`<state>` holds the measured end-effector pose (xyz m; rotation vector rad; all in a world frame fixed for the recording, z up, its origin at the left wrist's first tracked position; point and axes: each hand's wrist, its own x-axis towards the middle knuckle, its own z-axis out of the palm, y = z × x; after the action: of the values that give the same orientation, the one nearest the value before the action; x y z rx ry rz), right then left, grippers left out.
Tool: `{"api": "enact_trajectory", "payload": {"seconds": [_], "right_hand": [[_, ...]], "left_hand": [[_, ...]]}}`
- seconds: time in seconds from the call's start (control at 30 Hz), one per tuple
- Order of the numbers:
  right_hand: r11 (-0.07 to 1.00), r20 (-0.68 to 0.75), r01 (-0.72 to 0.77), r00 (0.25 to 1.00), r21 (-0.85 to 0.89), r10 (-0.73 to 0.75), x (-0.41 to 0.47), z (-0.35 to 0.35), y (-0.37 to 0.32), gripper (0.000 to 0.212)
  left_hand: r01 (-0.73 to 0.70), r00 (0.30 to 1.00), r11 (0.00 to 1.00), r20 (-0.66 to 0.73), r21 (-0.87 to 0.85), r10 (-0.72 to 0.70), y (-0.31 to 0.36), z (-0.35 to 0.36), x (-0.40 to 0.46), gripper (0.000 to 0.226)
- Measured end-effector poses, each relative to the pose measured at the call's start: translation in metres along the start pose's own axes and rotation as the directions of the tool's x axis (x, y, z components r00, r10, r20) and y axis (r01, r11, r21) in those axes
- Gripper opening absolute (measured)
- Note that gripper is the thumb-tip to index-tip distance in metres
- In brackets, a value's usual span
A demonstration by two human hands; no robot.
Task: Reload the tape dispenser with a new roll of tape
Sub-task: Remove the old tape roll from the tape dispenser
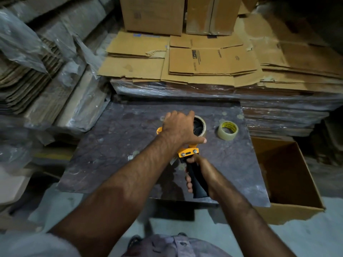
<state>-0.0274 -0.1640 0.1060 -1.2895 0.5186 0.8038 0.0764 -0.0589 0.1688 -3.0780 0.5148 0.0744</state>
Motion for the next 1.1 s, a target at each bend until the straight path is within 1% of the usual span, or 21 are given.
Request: {"api": "enact_trajectory", "payload": {"seconds": [0.07, 0.13, 0.17, 0.23, 0.3, 0.37, 0.43, 0.5, 0.53, 0.6, 0.67, 0.77, 0.8, 0.83, 0.87, 0.9, 0.93, 0.97, 1.0, 1.07, 1.1], "right_hand": [[1.0, 0.017, -0.005, 1.0, 0.003, 0.005, -0.004, -0.002, 0.001, 0.037], [1.0, 0.018, -0.007, 1.0, 0.01, 0.007, -0.006, -0.005, 0.003, 0.037], [1.0, 0.014, -0.016, 1.0, 0.014, 0.016, -0.006, -0.007, 0.005, 0.037], [0.999, 0.013, -0.042, 0.999, 0.025, 0.041, -0.007, -0.01, 0.007, 0.036], [0.998, 0.005, -0.056, 0.998, 0.033, 0.056, -0.005, -0.013, 0.01, 0.036], [0.997, 0.012, -0.067, 0.998, 0.033, 0.066, -0.002, -0.016, 0.011, 0.036], [0.997, 0.019, -0.065, 0.998, 0.036, 0.065, 0.001, -0.018, 0.011, 0.035], [0.997, 0.034, -0.065, 0.997, 0.038, 0.064, 0.006, -0.018, 0.011, 0.034], [0.998, 0.041, -0.063, 0.997, 0.029, 0.061, 0.008, -0.018, 0.011, 0.034], [0.998, 0.045, -0.064, 0.997, 0.013, 0.063, 0.015, -0.018, 0.013, 0.033], [0.997, 0.045, -0.076, 0.996, 0.024, 0.075, 0.024, -0.016, 0.018, 0.033], [0.989, 0.031, -0.119, 0.993, 0.082, 0.117, 0.046, -0.019, 0.027, 0.034], [0.985, 0.025, -0.132, 0.991, 0.112, 0.131, 0.057, -0.02, 0.034, 0.034], [0.981, 0.011, -0.138, 0.99, 0.134, 0.138, 0.065, -0.02, 0.044, 0.034], [0.979, -0.01, -0.141, 0.989, 0.145, 0.144, 0.069, -0.019, 0.045, 0.035], [0.961, -0.051, -0.187, 0.978, 0.202, 0.201, 0.103, -0.013, 0.053, 0.035], [0.94, -0.059, -0.248, 0.962, 0.234, 0.268, 0.132, -0.006, 0.061, 0.035], [0.945, -0.097, -0.24, 0.959, 0.222, 0.266, 0.133, -0.006, 0.058, 0.036], [0.941, -0.11, -0.239, 0.956, 0.238, 0.271, 0.134, -0.008, 0.059, 0.036], [0.938, -0.106, -0.209, 0.963, 0.277, 0.246, 0.142, -0.012, 0.059, 0.036], [0.917, -0.152, -0.205, 0.951, 0.344, 0.269, 0.154, -0.015, 0.053, 0.036]], "left_hand": [[-0.141, 0.989, 0.99, 0.05, 0.001, 0.141, -0.002, -0.003, 0.006, 0.091], [-0.34, 0.937, 0.939, 0.103, 0.053, 0.334, -0.005, -0.005, 0.008, 0.094], [-0.407, 0.908, 0.912, 0.14, 0.061, 0.395, -0.007, -0.004, 0.008, 0.095], [-0.463, 0.869, 0.886, 0.203, 0.008, 0.452, -0.01, 0.0, 0.01, 0.1], [-0.426, 0.867, 0.891, 0.213, -0.156, 0.451, -0.016, 0.004, 0.014, 0.099], [-0.313, 0.907, 0.891, 0.174, -0.329, 0.383, -0.019, 0.006, 0.017, 0.088], [-0.19, 0.964, 0.935, 0.126, -0.301, 0.236, -0.015, 0.01, 0.018, 0.085], [-0.079, 0.983, 0.975, 0.145, -0.208, 0.11, -0.008, 0.015, 0.018, 0.094], [-0.057, 0.984, 0.982, 0.155, -0.179, 0.086, -0.004, 0.018, 0.019, 0.094], [-0.082, 0.982, 0.989, 0.157, -0.125, 0.101, -0.001, 0.021, 0.02, 0.088], [-0.175, 0.965, 0.983, 0.188, -0.048, 0.181, 0.002, 0.028, 0.02, 0.084], [-0.224, 0.952, 0.973, 0.203, -0.05, 0.229, -0.006, 0.043, 0.026, 0.091], [-0.208, 0.955, 0.975, 0.2, -0.083, 0.221, -0.012, 0.052, 0.026, 0.094], [-0.153, 0.963, 0.981, 0.203, -0.117, 0.175, -0.016, 0.06, 0.017, 0.092], [-0.101, 0.967, 0.982, 0.218, -0.157, 0.134, -0.02, 0.066, 0.01, 0.085], [-0.051, 0.947, 0.976, 0.301, -0.211, 0.115, -0.037, 0.095, 0.026, 0.076], [-0.019, 0.933, 0.972, 0.346, -0.234, 0.102, -0.057, 0.121, 0.042, 0.068], [0.02, 0.939, 0.972, 0.339, -0.236, 0.063, -0.068, 0.122, 0.036, 0.062], [0.02, 0.939, 0.976, 0.34, -0.215, 0.056, -0.078, 0.126, 0.031, 0.057], [0.013, 0.951, 0.969, 0.303, -0.246, 0.064, -0.093, 0.127, 0.027, 0.055], [-0.046, 0.94, 0.96, 0.312, -0.278, 0.136, -0.103, 0.133, 0.044, 0.055]]}}
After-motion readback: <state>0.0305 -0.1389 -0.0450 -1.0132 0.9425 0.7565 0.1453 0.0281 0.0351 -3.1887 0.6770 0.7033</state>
